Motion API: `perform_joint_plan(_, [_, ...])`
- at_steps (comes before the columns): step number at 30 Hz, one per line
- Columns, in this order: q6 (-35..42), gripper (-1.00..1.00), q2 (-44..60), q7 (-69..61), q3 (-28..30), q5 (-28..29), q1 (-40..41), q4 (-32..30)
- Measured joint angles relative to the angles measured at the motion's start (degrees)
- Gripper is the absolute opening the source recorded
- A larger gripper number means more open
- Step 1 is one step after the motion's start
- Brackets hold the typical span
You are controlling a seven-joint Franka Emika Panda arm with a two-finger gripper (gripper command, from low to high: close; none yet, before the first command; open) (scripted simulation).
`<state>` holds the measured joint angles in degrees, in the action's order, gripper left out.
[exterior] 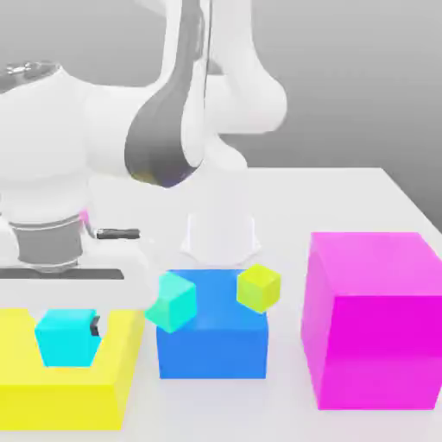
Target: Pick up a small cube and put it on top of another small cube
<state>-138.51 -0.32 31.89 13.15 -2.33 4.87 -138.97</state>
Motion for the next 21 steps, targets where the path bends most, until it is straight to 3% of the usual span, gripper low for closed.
perform_joint_plan(12, [7.4, -1.0, -24.8, 25.7, -8.2, 4.4, 2.8, -17.2])
perform_joint_plan(17, [-2.3, -1.0, -19.4, 27.2, -8.8, 4.4, 3.2, -21.5])
perform_joint_plan(18, [-4.0, 1.0, -18.2, 27.2, -8.8, 4.4, 3.2, -22.1])
perform_joint_plan(21, [-4.0, 1.0, -18.2, 27.2, -8.8, 4.3, 3.2, -22.1])
